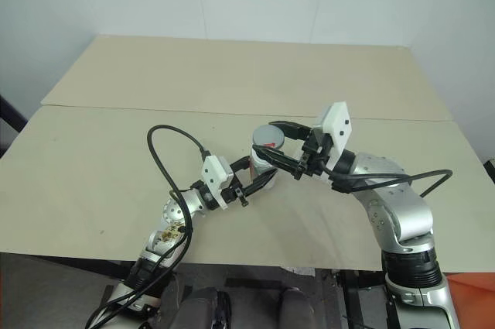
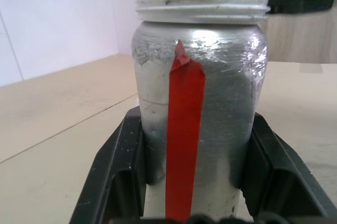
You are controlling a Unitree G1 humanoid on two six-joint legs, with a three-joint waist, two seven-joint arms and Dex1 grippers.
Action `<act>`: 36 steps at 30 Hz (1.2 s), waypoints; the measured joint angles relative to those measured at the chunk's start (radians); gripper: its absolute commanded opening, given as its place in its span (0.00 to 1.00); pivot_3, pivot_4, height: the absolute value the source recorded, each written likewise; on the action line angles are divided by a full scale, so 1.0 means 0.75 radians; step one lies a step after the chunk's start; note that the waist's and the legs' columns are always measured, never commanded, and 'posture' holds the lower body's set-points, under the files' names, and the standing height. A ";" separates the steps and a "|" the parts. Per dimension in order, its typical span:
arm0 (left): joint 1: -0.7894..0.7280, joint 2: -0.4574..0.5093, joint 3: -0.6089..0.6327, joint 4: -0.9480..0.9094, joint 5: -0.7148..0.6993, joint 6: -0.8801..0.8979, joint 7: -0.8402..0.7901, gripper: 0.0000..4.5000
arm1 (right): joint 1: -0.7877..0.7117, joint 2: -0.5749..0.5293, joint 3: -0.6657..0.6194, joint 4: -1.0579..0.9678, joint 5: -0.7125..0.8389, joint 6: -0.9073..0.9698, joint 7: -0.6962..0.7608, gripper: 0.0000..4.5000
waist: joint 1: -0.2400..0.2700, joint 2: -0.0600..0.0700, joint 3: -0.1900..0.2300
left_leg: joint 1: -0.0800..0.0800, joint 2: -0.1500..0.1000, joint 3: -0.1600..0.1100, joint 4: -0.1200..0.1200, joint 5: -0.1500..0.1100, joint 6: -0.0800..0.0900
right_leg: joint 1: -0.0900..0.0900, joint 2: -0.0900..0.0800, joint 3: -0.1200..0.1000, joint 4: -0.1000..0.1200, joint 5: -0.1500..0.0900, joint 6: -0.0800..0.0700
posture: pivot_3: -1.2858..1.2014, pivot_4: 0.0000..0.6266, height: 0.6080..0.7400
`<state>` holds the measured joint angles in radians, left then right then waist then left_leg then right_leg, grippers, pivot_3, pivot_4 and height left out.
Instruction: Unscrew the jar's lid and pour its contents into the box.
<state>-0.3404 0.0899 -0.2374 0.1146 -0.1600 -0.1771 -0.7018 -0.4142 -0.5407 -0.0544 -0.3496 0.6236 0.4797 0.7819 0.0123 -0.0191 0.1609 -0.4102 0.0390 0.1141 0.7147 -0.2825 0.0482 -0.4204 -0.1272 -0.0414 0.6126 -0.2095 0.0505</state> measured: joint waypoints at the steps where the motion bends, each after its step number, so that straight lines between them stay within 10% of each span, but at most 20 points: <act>1: 0.000 0.000 0.000 0.000 0.000 0.000 0.000 0.43 | 0.000 0.002 -0.005 -0.003 0.016 0.014 -0.007 0.66 | 0.000 0.000 0.000 | 0.000 0.000 0.000 0.000 0.000 0.000 | 0.000 0.000 0.000 0.000 0.000 0.000 | 0.52 0.24 1.00; 15: -0.034 0.010 0.044 0.017 0.000 0.005 0.025 0.43 | 0.468 -0.315 -0.462 0.007 -0.094 0.215 -0.274 0.66 | 0.023 0.000 0.000 | 0.000 -0.003 0.000 -0.001 -0.002 0.006 | 0.001 -0.003 -0.001 0.000 0.001 0.001 | 0.52 0.24 1.00; 29: -0.059 0.023 0.053 0.020 0.003 0.009 0.023 0.43 | 0.589 -0.349 -0.340 0.061 -0.241 0.485 -0.371 0.66 | 0.003 0.002 -0.001 | -0.001 -0.004 -0.001 -0.001 -0.002 0.008 | 0.001 -0.003 0.001 -0.002 0.001 0.002 | 0.52 0.24 1.00; 36: -0.052 0.035 0.055 0.033 0.028 0.007 0.050 0.43 | 0.625 -0.419 -0.340 0.076 -0.225 0.545 -0.264 1.00 | 0.005 0.002 -0.001 | -0.001 -0.004 -0.002 0.000 -0.003 0.009 | 0.001 -0.003 0.001 -0.002 0.001 0.003 | 0.52 0.24 1.00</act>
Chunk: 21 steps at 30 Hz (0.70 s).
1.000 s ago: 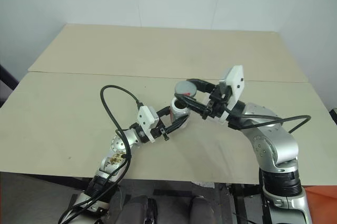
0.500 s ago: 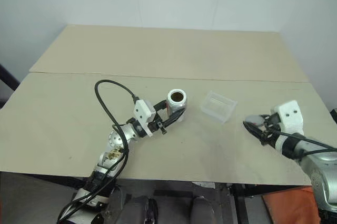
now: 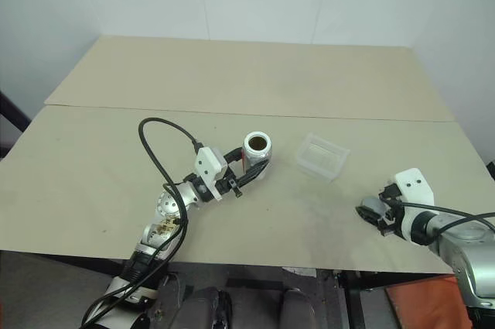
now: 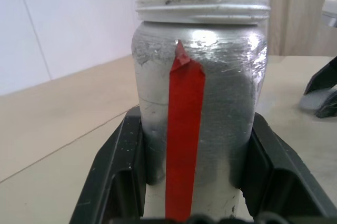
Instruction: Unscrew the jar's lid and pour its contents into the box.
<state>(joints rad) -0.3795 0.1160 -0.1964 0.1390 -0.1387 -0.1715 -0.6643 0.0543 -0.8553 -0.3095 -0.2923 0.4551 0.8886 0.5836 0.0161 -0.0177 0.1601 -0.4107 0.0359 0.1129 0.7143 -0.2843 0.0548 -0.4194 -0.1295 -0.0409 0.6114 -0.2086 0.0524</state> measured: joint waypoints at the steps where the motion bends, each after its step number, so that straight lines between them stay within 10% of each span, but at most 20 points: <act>1: 0.000 -0.001 -0.001 0.005 0.003 0.000 0.004 0.43 | 0.000 -0.001 -0.009 -0.002 0.001 0.005 0.007 1.00 | -0.002 0.000 0.000 | 0.000 0.000 0.000 0.000 0.000 0.000 | 0.000 0.000 0.000 0.000 0.000 0.000 | 0.52 0.24 1.00; 10: -0.319 -0.010 -0.036 0.314 0.147 -0.010 0.043 0.43 | -0.012 -0.006 -0.149 -0.189 -0.002 0.012 -0.041 1.00 | 0.009 0.000 0.000 | -0.002 -0.001 0.000 0.000 0.001 0.000 | 0.000 0.000 0.000 -0.001 0.001 0.002 | 0.52 0.24 1.00; 21: -1.121 -0.066 -0.378 1.312 0.778 -0.379 0.493 0.43 | 0.055 0.131 -0.210 -0.432 -0.002 -0.016 -0.119 1.00 | 0.036 -0.004 0.002 | -0.009 -0.003 0.000 0.002 0.000 0.002 | -0.003 0.000 -0.003 -0.004 0.002 0.005 | 0.52 0.24 1.00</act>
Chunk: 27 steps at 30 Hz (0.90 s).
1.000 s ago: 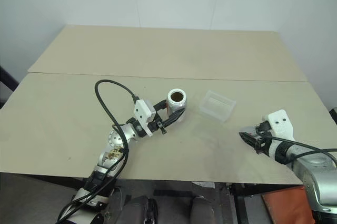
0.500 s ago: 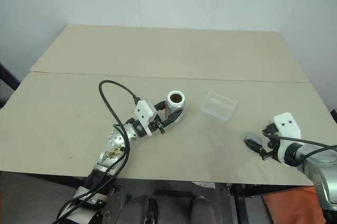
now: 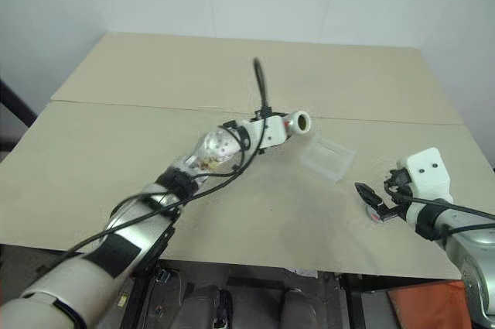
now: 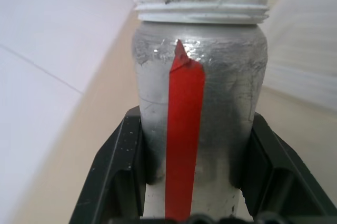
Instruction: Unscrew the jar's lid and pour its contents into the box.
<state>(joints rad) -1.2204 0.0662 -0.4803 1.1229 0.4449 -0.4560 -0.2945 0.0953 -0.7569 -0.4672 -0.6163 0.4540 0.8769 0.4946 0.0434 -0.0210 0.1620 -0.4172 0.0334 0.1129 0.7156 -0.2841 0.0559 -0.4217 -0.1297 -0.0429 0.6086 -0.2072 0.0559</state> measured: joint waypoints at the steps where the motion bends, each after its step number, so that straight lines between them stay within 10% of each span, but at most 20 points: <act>1: -0.060 -0.006 -0.065 0.058 0.084 -0.019 0.089 0.43 | 0.003 0.017 -0.005 -0.023 0.002 0.000 -0.006 1.00 | -0.001 0.000 0.000 | 0.000 0.000 0.000 0.000 -0.001 0.001 | 0.000 0.000 0.000 0.000 0.000 0.000 | 0.52 0.24 1.00; 14: -0.350 -0.136 -0.781 0.359 0.936 0.095 0.948 0.43 | 0.181 0.174 -0.099 -0.256 0.006 -0.027 -0.055 1.00 | -0.004 -0.001 0.001 | -0.008 0.001 -0.003 0.004 -0.002 0.003 | -0.008 0.000 0.000 0.003 0.000 0.001 | 0.52 0.24 1.00; 27: -0.406 -0.203 -0.934 0.388 1.135 0.177 1.034 0.43 | 0.215 0.207 -0.129 -0.291 0.040 -0.027 -0.086 1.00 | -0.002 -0.001 0.001 | -0.010 0.001 -0.003 0.007 -0.004 0.006 | -0.009 -0.001 0.000 0.003 -0.001 0.001 | 0.52 0.24 1.00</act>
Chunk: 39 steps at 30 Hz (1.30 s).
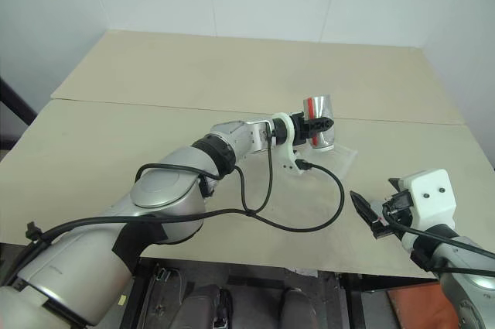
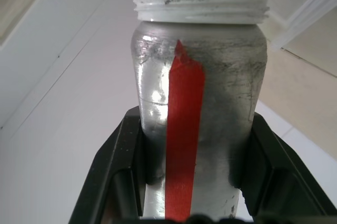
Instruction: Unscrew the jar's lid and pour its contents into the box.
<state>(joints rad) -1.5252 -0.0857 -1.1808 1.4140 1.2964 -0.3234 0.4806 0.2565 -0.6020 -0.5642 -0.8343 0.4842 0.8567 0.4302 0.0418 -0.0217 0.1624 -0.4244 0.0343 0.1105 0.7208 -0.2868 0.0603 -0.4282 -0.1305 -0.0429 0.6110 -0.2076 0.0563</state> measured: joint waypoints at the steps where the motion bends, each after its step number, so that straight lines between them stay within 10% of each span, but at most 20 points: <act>1: 0.000 0.000 0.000 0.000 0.001 0.000 -0.002 0.43 | 0.001 0.001 0.000 0.000 -0.001 0.000 -0.001 1.00 | 0.000 0.000 0.000 | 0.000 0.000 0.000 0.000 0.000 0.000 | 0.000 0.000 0.000 0.000 0.000 0.000 | 0.52 0.24 1.00; 8: 0.018 -0.001 0.275 0.003 -0.236 -0.049 -0.196 0.43 | -0.010 0.006 0.001 0.011 -0.012 -0.016 -0.008 1.00 | 0.000 0.000 0.000 | 0.000 0.000 0.000 0.001 0.000 0.000 | 0.000 0.000 0.000 0.000 0.000 0.000 | 0.52 0.24 1.00; 23: 0.366 -0.030 1.615 -0.143 -1.576 -0.035 -1.034 0.43 | -0.095 -0.019 0.082 0.153 -0.058 -0.087 0.003 1.00 | -0.012 0.002 -0.001 | 0.003 0.000 0.001 0.009 0.003 -0.005 | 0.007 0.000 0.000 0.002 0.001 0.003 | 0.52 0.24 1.00; 39: 0.854 0.002 1.587 -0.515 -1.649 -0.070 -0.962 0.43 | -0.127 -0.019 0.219 0.185 -0.095 -0.153 0.012 1.00 | -0.007 0.003 -0.002 | 0.003 0.000 0.001 0.011 0.004 -0.006 | 0.009 0.000 0.000 0.001 0.004 0.006 | 0.52 0.24 1.00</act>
<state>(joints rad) -0.8845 -0.0840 0.0097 1.0277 0.0594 -0.3761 -0.2409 0.1613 -0.6159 -0.3998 -0.6952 0.4132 0.7419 0.4392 0.0364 -0.0198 0.1613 -0.4224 0.0339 0.1111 0.7289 -0.2841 0.0559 -0.4215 -0.1307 -0.0430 0.6114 -0.2049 0.0609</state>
